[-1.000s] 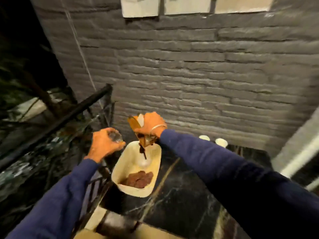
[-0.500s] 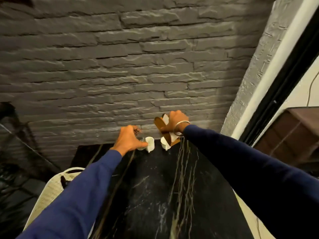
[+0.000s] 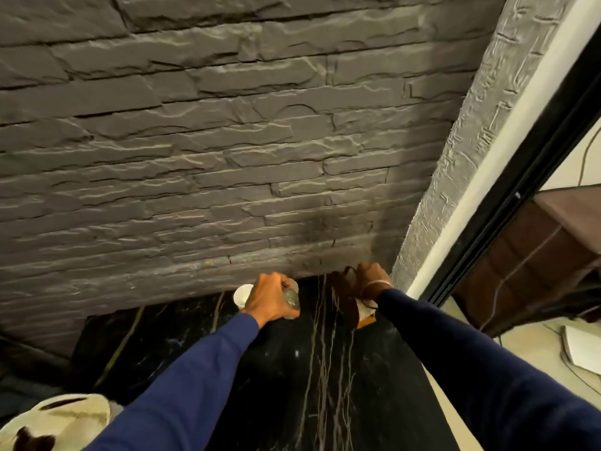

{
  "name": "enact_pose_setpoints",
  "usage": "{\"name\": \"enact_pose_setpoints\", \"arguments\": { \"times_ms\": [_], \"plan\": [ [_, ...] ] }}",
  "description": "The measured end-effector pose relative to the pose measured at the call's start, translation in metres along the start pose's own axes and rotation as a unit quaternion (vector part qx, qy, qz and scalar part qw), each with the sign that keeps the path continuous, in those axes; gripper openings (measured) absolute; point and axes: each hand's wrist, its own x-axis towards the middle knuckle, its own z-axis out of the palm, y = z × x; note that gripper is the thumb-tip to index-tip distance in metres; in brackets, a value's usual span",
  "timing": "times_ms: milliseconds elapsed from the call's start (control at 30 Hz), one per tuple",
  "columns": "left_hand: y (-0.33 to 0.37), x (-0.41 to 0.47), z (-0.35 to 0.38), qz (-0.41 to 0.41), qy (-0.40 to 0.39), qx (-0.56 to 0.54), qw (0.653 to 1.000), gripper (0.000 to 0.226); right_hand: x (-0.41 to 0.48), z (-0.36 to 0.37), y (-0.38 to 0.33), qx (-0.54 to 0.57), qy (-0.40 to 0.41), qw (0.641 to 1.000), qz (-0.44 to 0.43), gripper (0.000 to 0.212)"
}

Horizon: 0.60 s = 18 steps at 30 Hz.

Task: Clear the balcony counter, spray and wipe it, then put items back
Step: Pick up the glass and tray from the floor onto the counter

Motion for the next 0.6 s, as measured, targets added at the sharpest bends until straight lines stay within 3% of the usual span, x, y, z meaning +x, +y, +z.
{"name": "enact_pose_setpoints", "arguments": {
  "times_ms": [133,233,433,600],
  "plan": [
    [0.025,0.037,0.025,0.048,-0.022,-0.005,0.999,0.063,0.03,0.021,0.027,0.06,0.019,0.998,0.018,0.049],
    [0.038,0.062,0.045,0.055,-0.035,-0.003,0.998,0.065,0.034,0.021,0.036,0.05,0.022,0.998,0.017,0.041],
    [0.044,0.096,0.079,0.016,-0.022,0.023,0.999,0.069,0.051,0.018,0.046,0.025,0.018,0.999,0.021,0.038],
    [0.038,0.107,0.094,-0.015,-0.032,0.036,0.999,0.07,0.063,0.031,0.047,0.005,0.027,1.0,0.016,0.05]
  ]
}}
